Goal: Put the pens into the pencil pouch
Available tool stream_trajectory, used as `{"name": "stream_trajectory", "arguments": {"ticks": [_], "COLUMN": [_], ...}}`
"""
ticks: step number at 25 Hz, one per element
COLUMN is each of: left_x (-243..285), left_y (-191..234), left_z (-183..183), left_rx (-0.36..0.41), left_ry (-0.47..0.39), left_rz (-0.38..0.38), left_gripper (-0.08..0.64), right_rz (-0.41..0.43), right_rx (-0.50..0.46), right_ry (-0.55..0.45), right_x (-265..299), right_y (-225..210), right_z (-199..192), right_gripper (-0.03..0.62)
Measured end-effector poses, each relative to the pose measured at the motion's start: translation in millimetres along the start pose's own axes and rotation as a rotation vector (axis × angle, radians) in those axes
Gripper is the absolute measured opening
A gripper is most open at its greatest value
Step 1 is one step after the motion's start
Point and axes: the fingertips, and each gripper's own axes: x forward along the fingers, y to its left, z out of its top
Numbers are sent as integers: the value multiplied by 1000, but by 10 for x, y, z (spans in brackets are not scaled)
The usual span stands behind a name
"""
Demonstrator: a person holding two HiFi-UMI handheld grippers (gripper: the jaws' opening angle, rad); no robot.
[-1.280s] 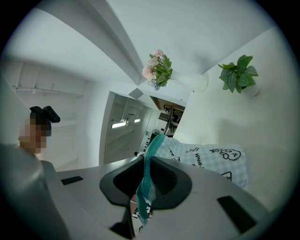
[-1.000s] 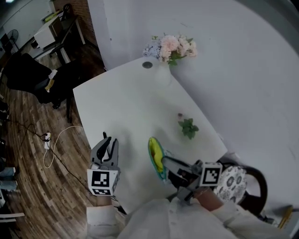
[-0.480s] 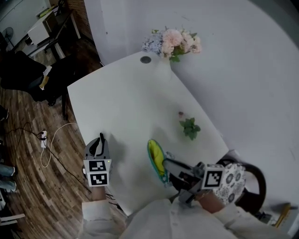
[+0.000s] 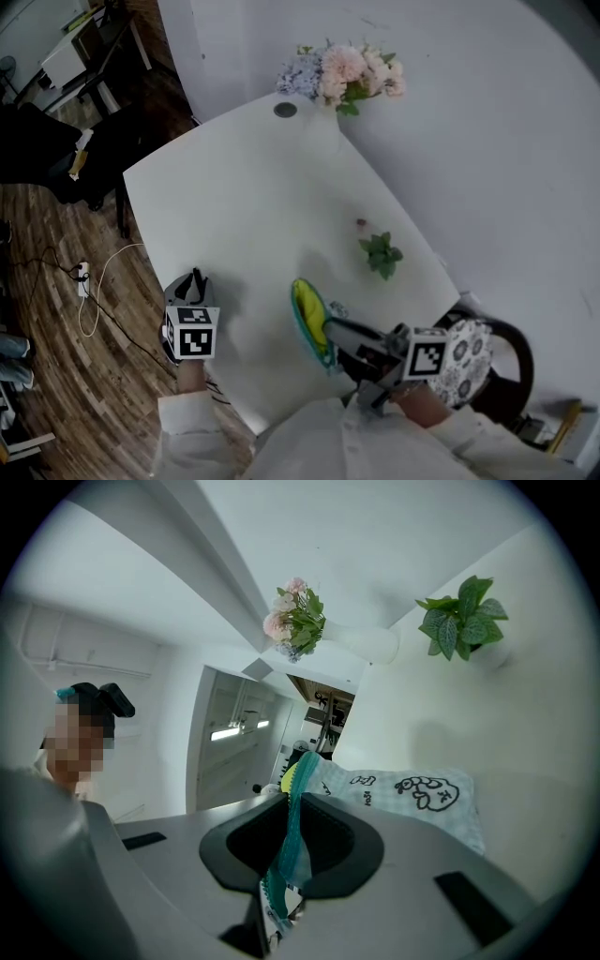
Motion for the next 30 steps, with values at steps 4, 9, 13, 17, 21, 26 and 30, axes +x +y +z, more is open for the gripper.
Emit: {"name": "stream_trajectory", "arguments": {"ticks": [4,9,13,17,21,26,30], "left_x": [60,55,49,56,52,-67,-229], "left_y": [21,30,20,-7,-50,-147,-302], "left_z": [-30,-24,-32,-35,-36,16,142], "left_rx": [-8,-21,-39,-26,-23,-1,2], "left_ry": [34,62,59,64,60,37,-19], "left_rz": [-13,-38,-45,-37,-44,-62,-84], "left_gripper": [103,103,87,70,63,61,61], "right_rz": [-10,-20,-19,-25,-31,-33,-23], "right_rx": [3,2,-3,-5,-5,-18,-32], "right_ry": [1,-9,-14,-21,-36,-48,-55], "right_x": [-16,-47,-55,-98,-140,-177,-193], "right_y": [-27,-60,-45,-46,-40,-18,28], "right_z": [-19,-16,-26,-30,-31,-39,-38], "right_gripper": [43,43,43,43,43,43,43]}}
